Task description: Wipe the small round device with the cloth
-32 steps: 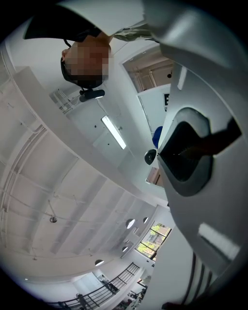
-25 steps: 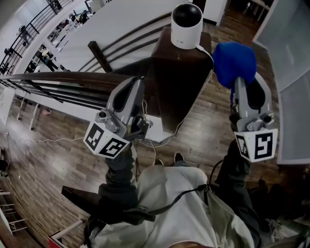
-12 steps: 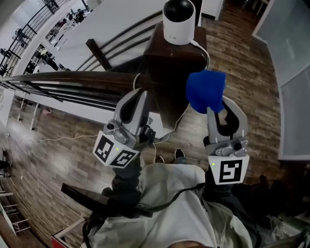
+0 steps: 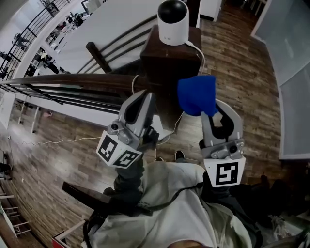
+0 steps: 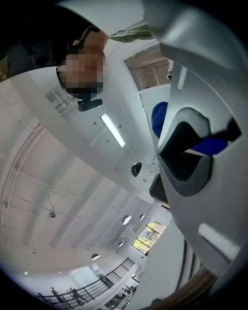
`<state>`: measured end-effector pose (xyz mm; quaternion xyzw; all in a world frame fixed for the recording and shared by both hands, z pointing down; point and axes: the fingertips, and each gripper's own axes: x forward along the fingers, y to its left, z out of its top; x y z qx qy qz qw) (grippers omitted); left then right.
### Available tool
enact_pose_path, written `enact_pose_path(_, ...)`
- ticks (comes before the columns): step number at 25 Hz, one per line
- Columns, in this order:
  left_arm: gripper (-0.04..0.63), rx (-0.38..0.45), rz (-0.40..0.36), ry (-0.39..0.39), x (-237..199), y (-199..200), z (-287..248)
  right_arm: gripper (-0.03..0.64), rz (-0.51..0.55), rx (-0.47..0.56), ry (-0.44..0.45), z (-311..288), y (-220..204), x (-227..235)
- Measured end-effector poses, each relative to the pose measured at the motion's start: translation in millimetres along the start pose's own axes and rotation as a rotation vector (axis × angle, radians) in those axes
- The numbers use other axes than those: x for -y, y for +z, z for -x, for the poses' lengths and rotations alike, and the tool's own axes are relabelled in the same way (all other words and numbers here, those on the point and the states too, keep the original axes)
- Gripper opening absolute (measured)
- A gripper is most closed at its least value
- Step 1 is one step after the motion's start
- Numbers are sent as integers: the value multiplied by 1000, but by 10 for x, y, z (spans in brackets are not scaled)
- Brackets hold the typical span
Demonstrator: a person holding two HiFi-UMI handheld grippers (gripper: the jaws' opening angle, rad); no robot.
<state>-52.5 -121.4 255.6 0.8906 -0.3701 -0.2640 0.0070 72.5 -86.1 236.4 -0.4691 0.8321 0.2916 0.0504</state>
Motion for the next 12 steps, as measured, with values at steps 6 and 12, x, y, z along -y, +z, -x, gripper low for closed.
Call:
enact_pose_path(6,3,5,12,-22,54,30,-22,43,11,14,8,-13,85,-24)
enact_pose_path(12,3,3,20,-23,102,79,4,43,8,11,12,-3,138,-44)
